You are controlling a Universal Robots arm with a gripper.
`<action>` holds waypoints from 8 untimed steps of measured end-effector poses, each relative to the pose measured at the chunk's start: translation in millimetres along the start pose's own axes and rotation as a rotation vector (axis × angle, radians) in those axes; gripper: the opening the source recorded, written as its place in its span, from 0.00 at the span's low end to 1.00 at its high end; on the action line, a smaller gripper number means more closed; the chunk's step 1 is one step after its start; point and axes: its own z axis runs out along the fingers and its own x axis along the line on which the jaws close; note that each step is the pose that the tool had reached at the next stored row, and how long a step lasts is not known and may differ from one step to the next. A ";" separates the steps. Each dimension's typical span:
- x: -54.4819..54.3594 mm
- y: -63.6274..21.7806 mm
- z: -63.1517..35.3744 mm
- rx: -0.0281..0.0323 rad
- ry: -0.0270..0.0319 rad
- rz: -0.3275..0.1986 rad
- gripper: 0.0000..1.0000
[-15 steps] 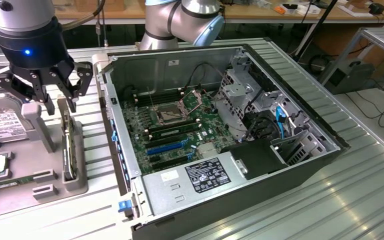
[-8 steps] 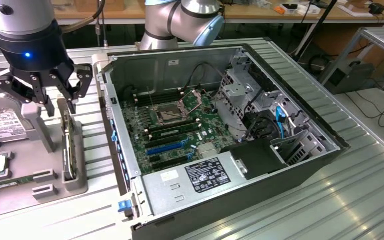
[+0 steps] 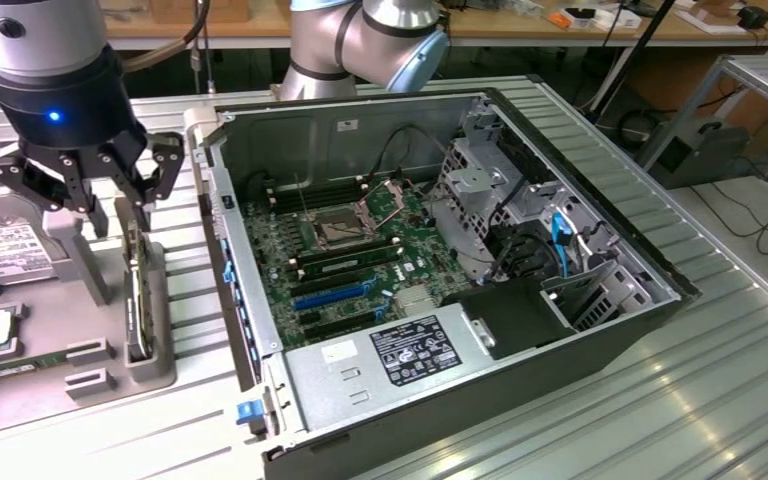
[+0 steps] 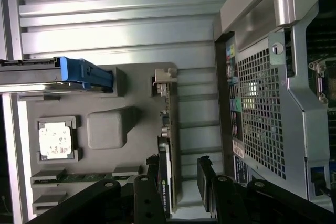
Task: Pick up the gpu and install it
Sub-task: 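Pick up the gpu and move the gpu toward the slot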
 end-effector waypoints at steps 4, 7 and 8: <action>0.8 -0.3 2.1 -0.0001 -0.0001 0.000 0.42; 2.1 -0.6 4.3 -0.0001 0.0000 0.000 0.42; 2.7 -0.7 5.1 -0.0001 0.0000 0.000 0.42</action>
